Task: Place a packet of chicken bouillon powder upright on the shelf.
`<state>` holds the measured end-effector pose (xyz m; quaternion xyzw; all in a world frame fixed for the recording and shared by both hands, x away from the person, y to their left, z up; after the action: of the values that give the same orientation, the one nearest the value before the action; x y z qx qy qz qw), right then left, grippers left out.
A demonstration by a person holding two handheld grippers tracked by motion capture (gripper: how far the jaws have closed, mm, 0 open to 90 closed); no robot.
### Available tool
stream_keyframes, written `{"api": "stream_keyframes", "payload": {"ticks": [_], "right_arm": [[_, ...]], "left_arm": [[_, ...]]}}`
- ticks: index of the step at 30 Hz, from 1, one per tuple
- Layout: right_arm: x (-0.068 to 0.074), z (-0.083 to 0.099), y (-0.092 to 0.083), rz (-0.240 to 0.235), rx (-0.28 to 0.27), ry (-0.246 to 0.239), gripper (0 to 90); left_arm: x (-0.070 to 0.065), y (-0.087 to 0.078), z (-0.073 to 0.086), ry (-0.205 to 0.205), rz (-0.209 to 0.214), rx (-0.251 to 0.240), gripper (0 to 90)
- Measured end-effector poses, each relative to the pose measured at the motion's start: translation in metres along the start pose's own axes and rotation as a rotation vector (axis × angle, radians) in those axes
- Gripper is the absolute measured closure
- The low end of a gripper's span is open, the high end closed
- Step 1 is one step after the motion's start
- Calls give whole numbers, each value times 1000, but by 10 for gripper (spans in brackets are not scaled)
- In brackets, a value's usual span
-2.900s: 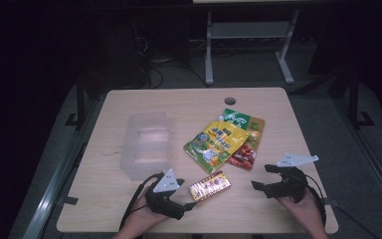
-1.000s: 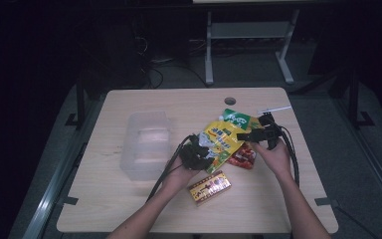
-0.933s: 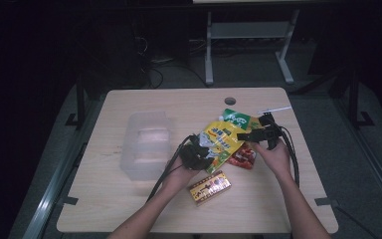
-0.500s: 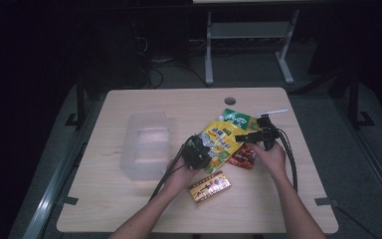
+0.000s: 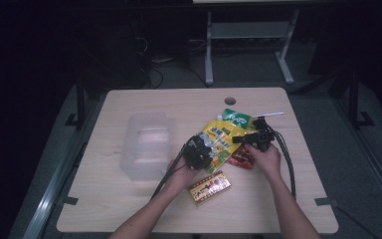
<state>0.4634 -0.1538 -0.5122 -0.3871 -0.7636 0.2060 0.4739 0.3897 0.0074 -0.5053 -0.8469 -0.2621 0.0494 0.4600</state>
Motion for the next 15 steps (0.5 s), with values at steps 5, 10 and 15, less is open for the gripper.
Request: {"api": "stream_keyframes", "payload": {"ticks": [5,10,15], "right_arm": [[-1,-1,3,-13,-12,13,538],[-2,-3,6,-24,-28,37,589],[-1,-2,10,-16,-17,48,716]], "left_arm": [[1,0,0,24,-7,11,805],[1,0,0,27,-6,11,805],[1,1,0,29,-2,8,805]]}}
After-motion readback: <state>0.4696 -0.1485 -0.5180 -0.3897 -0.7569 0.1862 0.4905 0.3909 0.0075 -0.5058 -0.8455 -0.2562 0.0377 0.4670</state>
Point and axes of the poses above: each handheld gripper's, and its own axes: y roughly forward along the jaws, z roughly out of its underside, x roughly to its left, the point moved 8 cm from there along y, roughly forward along the jaws, and after that the axes turned 8 degrees about y, right-handed, at the moved point
